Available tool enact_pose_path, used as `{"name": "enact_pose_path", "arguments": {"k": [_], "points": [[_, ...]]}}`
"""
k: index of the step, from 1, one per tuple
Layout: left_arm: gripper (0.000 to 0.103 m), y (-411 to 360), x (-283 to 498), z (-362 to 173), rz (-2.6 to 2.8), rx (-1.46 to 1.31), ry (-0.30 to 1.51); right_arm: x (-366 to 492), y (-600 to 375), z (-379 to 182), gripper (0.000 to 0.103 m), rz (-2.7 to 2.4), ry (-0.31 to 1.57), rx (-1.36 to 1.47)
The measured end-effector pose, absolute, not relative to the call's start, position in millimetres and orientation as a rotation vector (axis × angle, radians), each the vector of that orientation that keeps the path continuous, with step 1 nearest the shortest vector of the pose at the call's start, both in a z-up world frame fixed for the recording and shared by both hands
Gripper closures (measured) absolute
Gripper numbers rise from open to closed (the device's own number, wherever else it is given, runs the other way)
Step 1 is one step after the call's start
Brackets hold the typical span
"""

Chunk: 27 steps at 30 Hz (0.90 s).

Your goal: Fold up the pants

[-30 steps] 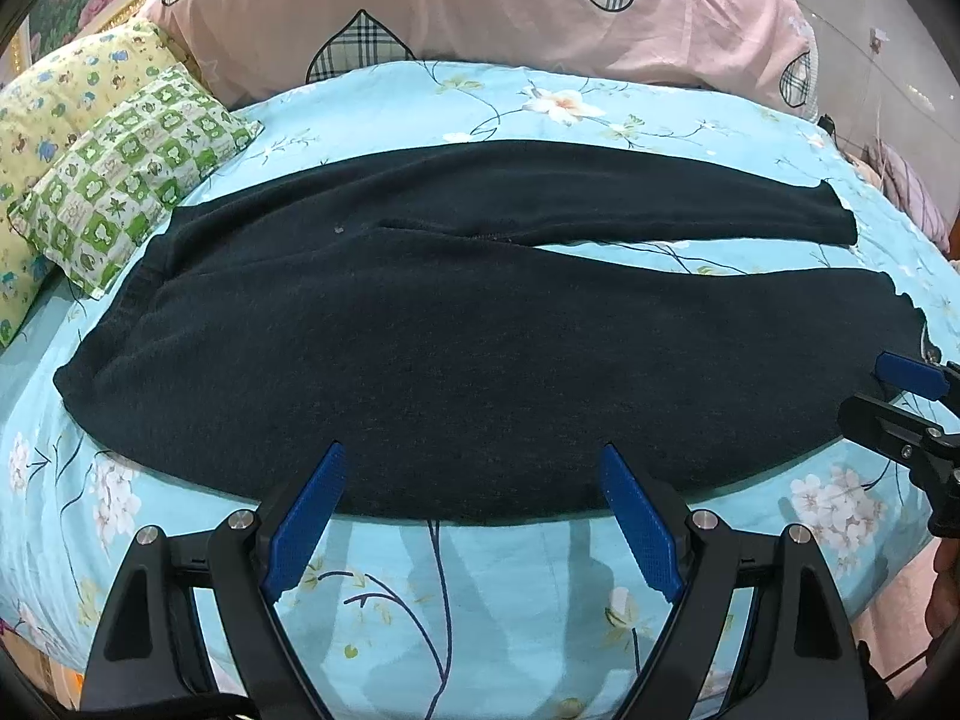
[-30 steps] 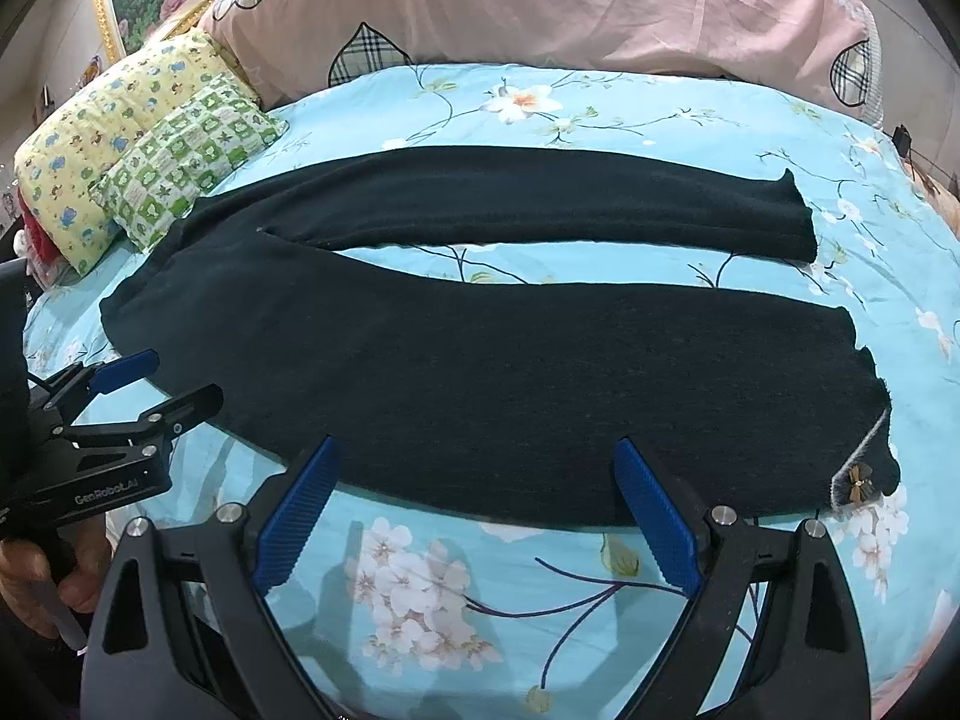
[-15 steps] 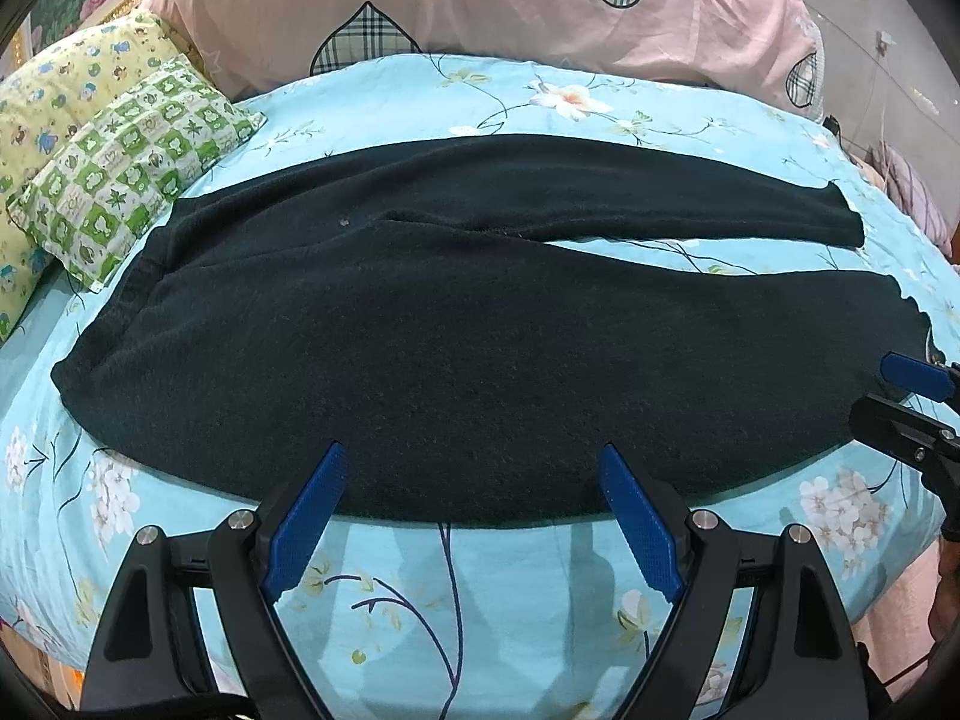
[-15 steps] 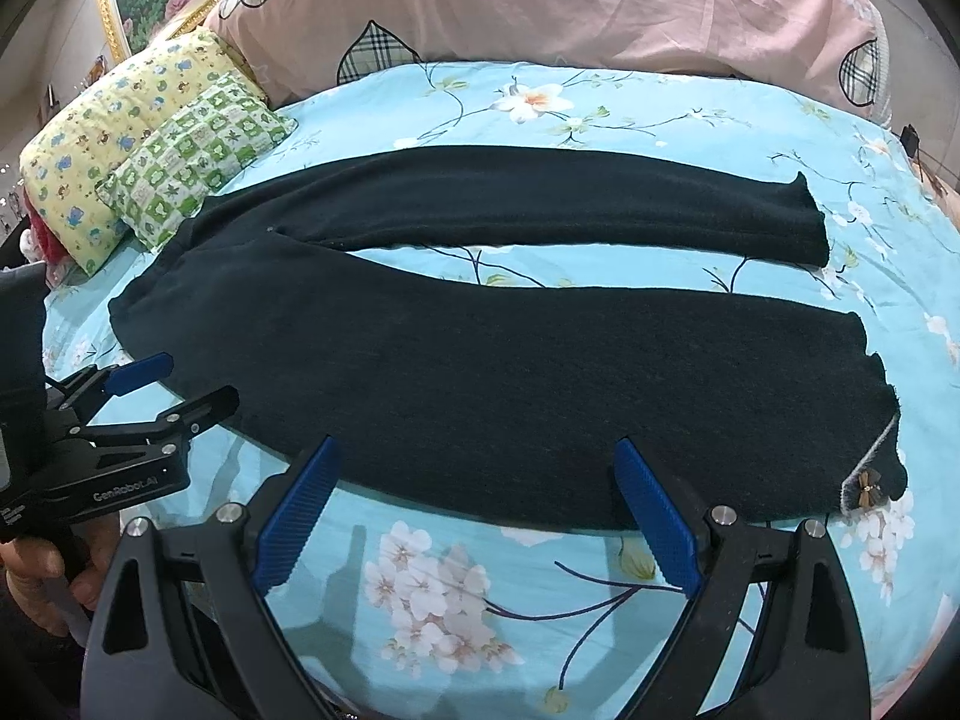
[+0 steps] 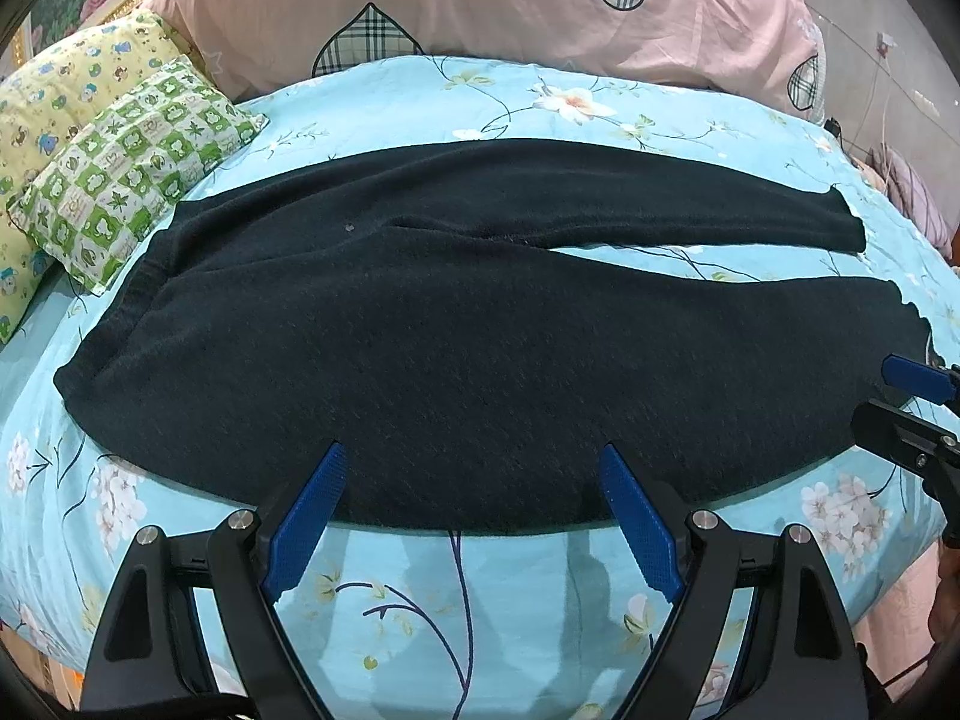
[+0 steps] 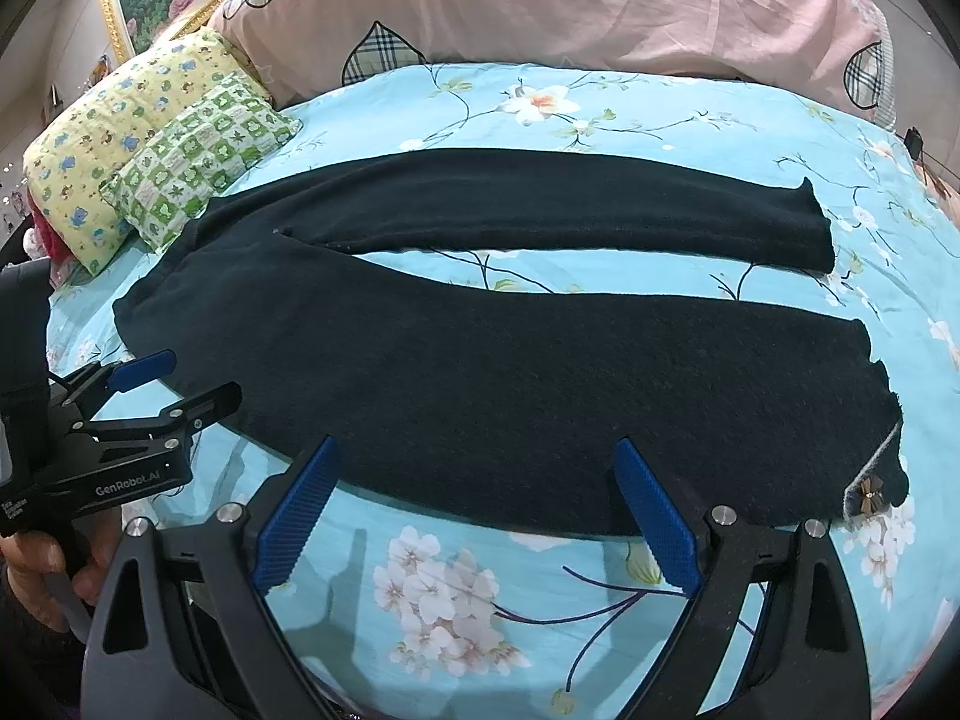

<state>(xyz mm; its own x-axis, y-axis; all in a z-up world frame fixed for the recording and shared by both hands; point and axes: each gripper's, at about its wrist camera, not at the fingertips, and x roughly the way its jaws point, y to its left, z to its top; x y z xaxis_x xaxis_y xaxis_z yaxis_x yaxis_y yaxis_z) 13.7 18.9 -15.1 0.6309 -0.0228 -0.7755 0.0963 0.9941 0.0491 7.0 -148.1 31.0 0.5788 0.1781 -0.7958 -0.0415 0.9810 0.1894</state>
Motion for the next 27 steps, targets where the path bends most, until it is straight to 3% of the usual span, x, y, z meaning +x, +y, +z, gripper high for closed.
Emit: {"name": "enact_pose_path", "arguments": {"k": [27], "points": [[0.016,15.6,23.4,-8.6,-0.133,0.113,0.900,12.4,-160.2,34.2,0.010,0.141,0.939,0.193]]}}
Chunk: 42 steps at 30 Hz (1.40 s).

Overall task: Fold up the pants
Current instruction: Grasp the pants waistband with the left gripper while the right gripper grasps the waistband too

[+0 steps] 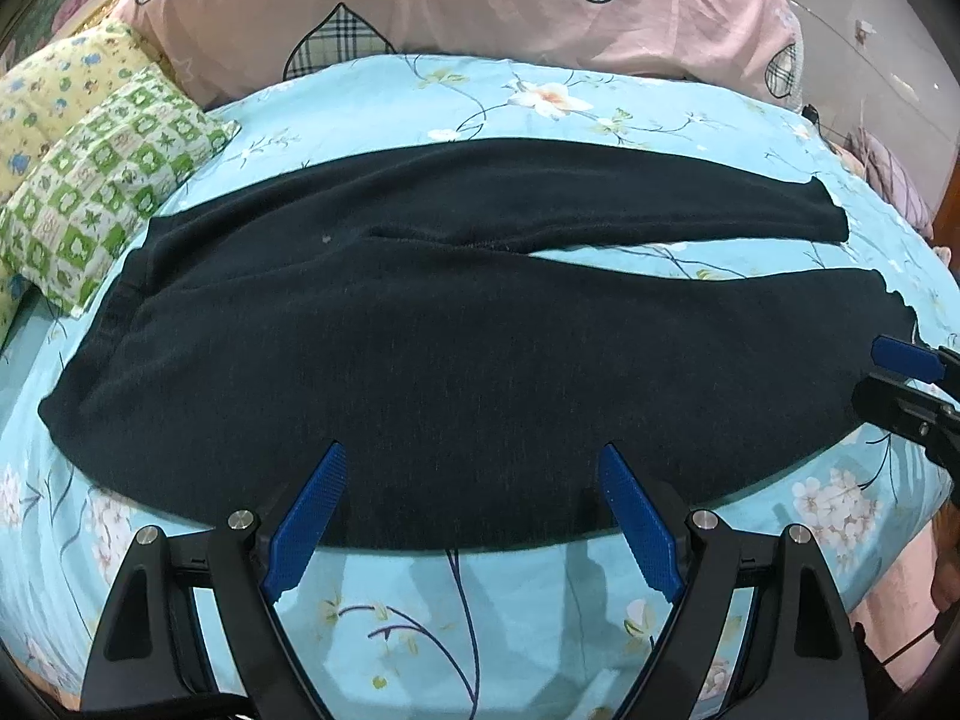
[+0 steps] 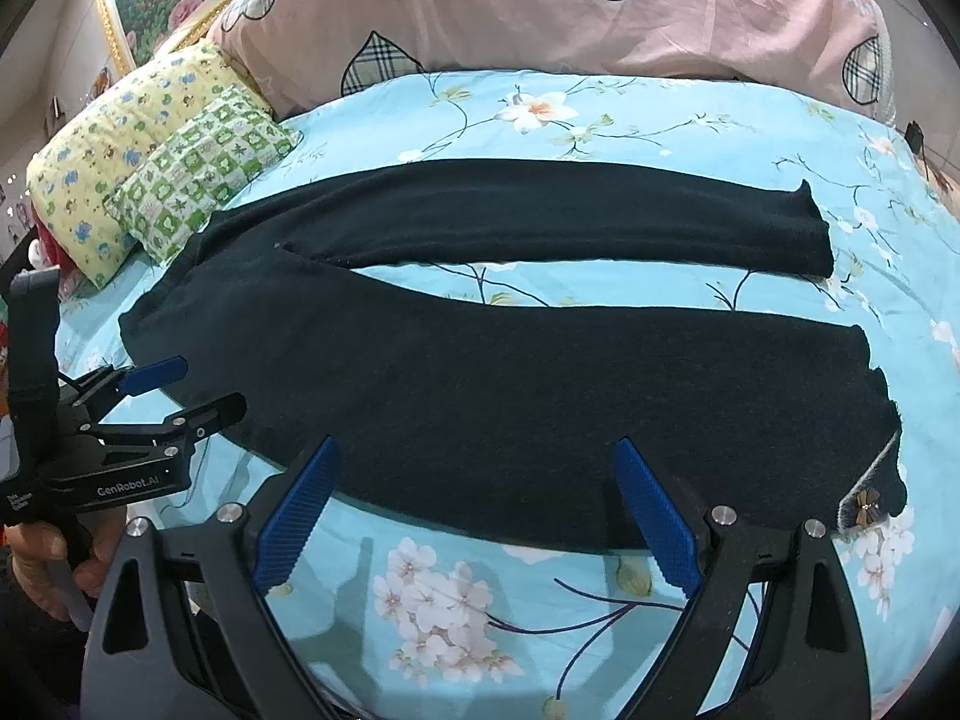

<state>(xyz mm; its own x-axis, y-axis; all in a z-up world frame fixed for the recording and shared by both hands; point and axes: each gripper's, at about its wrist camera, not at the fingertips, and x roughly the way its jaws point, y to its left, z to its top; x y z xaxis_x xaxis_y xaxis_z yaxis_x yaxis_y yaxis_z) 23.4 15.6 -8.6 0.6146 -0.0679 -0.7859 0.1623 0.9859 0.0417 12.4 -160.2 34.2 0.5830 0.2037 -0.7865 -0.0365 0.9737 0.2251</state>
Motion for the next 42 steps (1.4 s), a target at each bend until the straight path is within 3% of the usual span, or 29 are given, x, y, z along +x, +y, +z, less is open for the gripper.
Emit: {"name": "enact_pose_path", "arguments": {"k": [18,42], "points": [[0.016,7.3,111.2,19.1,-0.276,0.126,0.911,51.5,-228.2,47.0,0.010,0.051,0.920,0.268],[0.016,-78.2,280.8,10.1,-0.583,0.317,0.969,150.0,-342.4,45.4,0.010,-0.079,0.977,0.298]]}}
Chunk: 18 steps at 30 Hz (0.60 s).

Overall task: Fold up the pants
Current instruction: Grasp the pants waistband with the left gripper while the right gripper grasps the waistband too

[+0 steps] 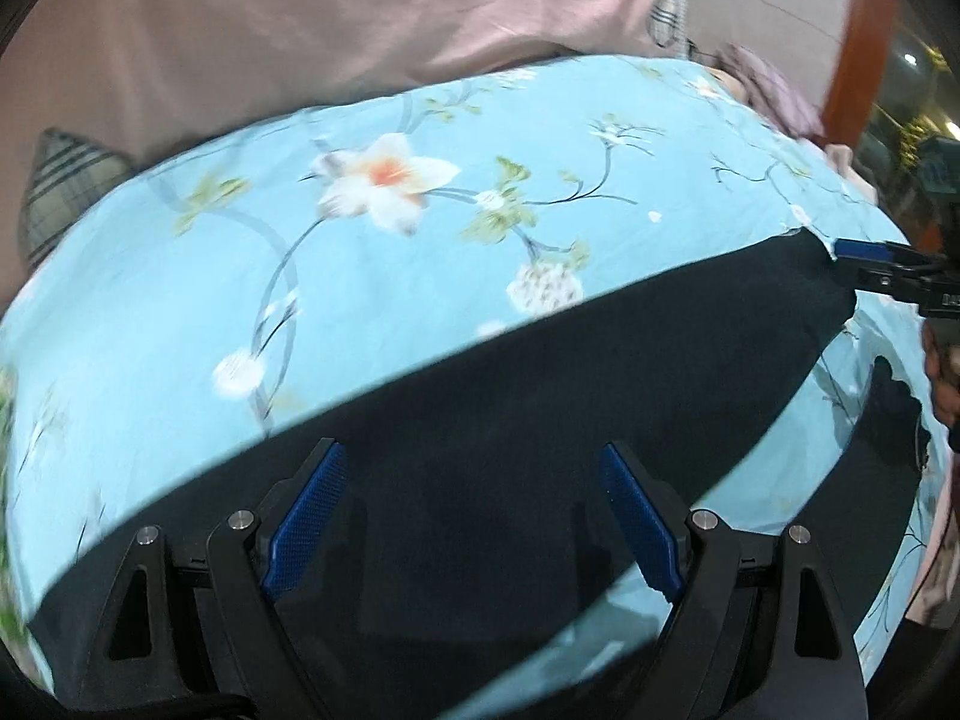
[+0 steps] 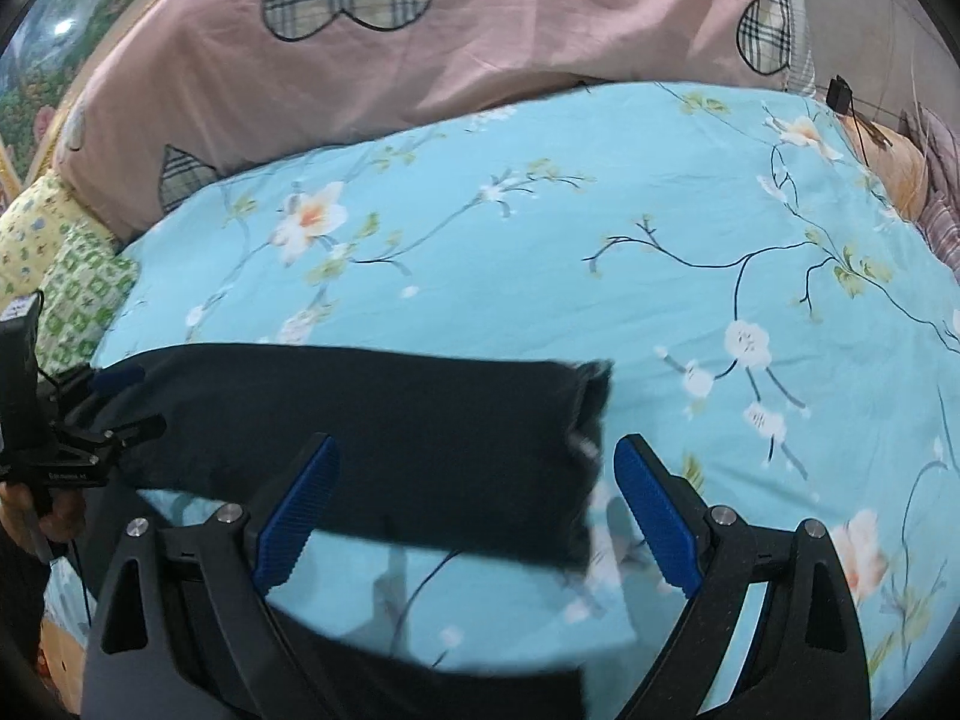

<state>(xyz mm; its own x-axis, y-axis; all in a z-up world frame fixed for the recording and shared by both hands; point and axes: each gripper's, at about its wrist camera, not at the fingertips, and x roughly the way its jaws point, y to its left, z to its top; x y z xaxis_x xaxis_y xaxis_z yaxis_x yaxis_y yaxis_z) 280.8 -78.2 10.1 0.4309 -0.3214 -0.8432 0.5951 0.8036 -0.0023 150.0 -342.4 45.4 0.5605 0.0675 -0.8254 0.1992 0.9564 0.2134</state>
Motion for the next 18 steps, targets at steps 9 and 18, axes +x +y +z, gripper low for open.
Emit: {"name": "enact_pose_path", "arguments": {"k": [9,18], "points": [[0.017,-116.2,355.4,-27.3,-0.791,0.409,1.092,194.4,-375.7,14.2,0.011,-0.073,1.101,0.341],[0.064,-139.1,341.9,-36.0,-0.944,0.491,1.141,209.4,-386.1,3.3,0.056,-0.029,1.155,0.403]]}}
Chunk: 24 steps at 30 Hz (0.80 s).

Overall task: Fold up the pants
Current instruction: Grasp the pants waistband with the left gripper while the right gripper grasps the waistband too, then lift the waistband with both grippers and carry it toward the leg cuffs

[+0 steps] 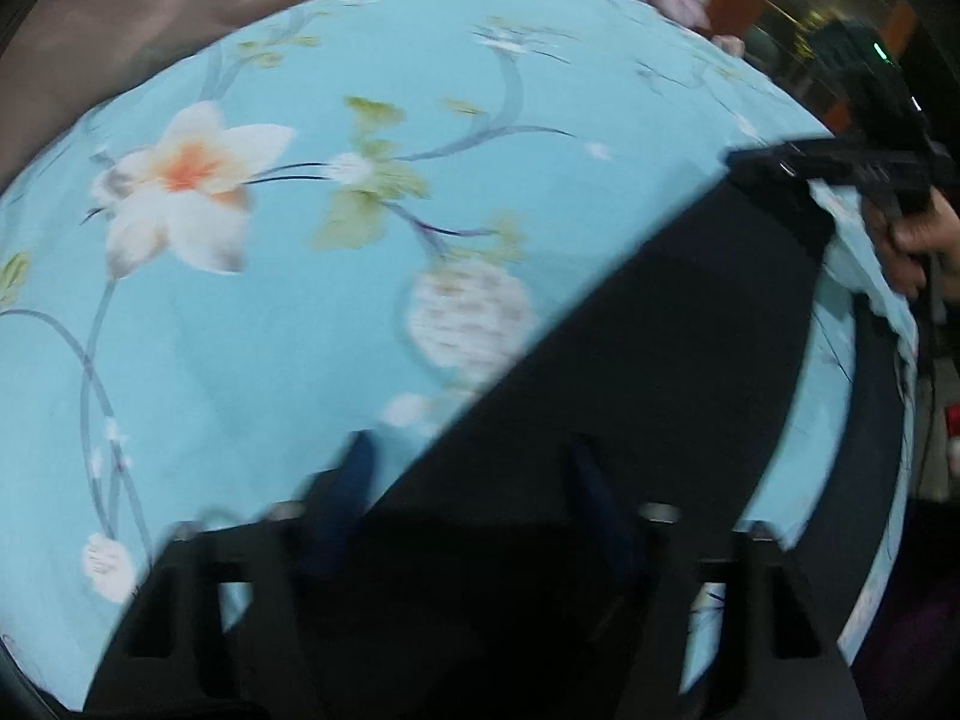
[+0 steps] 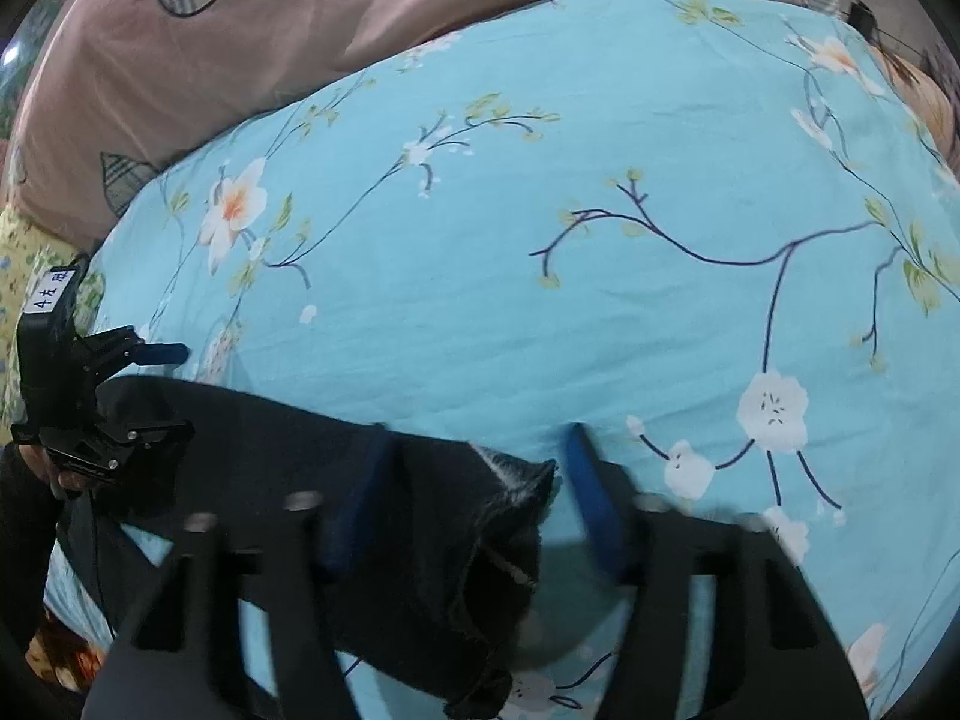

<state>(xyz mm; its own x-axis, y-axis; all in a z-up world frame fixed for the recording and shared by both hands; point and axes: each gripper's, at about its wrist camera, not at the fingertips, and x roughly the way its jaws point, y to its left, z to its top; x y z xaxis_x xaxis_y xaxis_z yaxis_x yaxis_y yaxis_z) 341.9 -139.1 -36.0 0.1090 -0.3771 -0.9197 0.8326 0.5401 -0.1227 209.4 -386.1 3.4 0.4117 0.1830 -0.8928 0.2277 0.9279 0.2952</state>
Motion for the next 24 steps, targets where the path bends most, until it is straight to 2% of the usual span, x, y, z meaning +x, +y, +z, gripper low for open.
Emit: {"name": "enact_pose_path", "arguments": {"k": [1,2,3,6,13,24], "points": [[0.075,-141.4,334.9,-35.0,-0.951,0.505,1.131,209.3,-385.8,4.3,0.071,-0.010,1.155,0.407],[0.089,-141.9,329.5,-32.8,-0.948,0.501,1.124,208.9,-384.1,5.4,0.090,0.010,1.152,0.402],[0.092,-140.6,326.1,-30.0,-0.933,0.485,1.118,207.4,-382.6,7.0,0.092,0.022,1.147,0.389],[0.095,-132.9,309.2,-16.1,-0.877,0.439,1.083,197.3,-377.6,17.2,0.094,0.045,1.093,0.341],[0.096,-108.9,230.0,25.1,-0.824,0.360,1.011,151.4,-366.6,50.6,0.094,0.116,0.972,0.293],[0.096,-83.0,138.1,29.0,-0.784,0.255,1.024,79.9,-336.6,66.7,0.094,0.276,0.818,0.099]]}}
